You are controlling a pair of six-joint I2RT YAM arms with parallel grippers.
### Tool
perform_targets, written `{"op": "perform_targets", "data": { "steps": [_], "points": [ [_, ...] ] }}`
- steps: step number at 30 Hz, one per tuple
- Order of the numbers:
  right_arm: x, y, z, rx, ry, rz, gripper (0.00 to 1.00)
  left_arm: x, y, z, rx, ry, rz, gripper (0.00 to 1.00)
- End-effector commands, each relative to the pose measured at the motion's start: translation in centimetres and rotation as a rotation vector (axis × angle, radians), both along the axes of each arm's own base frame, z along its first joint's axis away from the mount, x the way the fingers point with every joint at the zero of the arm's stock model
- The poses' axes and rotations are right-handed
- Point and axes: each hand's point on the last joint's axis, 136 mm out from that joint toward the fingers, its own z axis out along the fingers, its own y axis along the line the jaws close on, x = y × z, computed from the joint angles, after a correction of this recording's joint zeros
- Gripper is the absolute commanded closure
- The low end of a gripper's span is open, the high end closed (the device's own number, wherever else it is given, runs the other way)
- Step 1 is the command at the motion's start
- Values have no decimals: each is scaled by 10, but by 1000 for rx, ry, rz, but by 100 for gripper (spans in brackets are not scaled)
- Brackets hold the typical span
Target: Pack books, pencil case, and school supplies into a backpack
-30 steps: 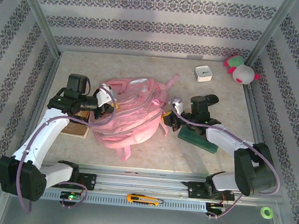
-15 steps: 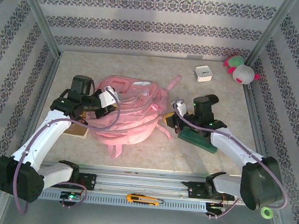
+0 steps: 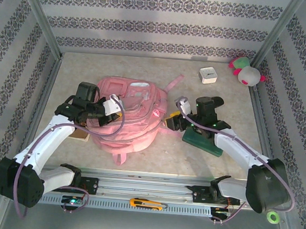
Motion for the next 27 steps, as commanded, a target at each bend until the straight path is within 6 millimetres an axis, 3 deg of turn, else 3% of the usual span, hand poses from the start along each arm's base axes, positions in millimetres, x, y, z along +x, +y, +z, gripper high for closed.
{"op": "perform_targets", "data": {
  "steps": [1,5,9,14,17,19,21,24,27],
  "points": [
    [8,-5,-17,9,41,-25,43,-3,-16,40,-94,-136,-101,100],
    [7,12,-20,37,51,74,39,-3,-15,48,-106,-127,-119,100],
    [10,19,-37,8,61,91,41,-2,-12,56,-115,-121,-127,100],
    [13,25,-38,16,20,145,44,-1,-12,58,-117,-129,-129,100],
    [11,30,-40,30,15,185,54,-1,-12,59,-121,-127,-127,100],
    [7,32,-38,48,16,215,66,-1,-12,59,-122,-126,-126,100],
    [3,33,-35,67,18,230,84,1,-11,58,-122,-127,-114,100],
    [-4,32,-25,99,9,234,100,10,-7,55,-106,-136,-66,100],
    [-8,30,-14,129,9,225,100,21,-1,52,-88,-148,0,100]
  ]
}}
